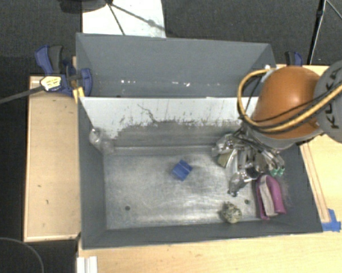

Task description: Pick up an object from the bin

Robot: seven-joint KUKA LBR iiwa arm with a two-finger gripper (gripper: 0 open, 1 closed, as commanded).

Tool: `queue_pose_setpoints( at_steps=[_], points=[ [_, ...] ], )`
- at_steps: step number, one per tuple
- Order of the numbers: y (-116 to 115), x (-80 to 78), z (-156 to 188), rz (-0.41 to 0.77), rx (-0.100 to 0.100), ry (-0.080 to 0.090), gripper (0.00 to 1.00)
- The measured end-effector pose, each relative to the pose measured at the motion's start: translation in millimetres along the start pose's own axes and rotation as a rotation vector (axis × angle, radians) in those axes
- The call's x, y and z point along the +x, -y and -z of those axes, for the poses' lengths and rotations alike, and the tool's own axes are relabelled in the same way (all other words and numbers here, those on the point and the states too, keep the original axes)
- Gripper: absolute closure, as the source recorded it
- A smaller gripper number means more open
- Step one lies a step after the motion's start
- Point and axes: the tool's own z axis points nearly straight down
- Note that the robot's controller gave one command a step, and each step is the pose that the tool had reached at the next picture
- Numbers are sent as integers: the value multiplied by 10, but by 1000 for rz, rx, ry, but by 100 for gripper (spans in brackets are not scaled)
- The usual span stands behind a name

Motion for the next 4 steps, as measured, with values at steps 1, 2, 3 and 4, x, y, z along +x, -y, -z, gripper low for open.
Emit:
queue_pose_setpoints(
  at_steps=[1,2,3,4],
  points=[
    [-336,-479,-888,149,-2,-1,0],
    [-897,-668,-889,319,1,10,0],
    [-887,-688,-861,312,1,16,100],
    [-868,-740,480,413,3,11,100]
  ],
)
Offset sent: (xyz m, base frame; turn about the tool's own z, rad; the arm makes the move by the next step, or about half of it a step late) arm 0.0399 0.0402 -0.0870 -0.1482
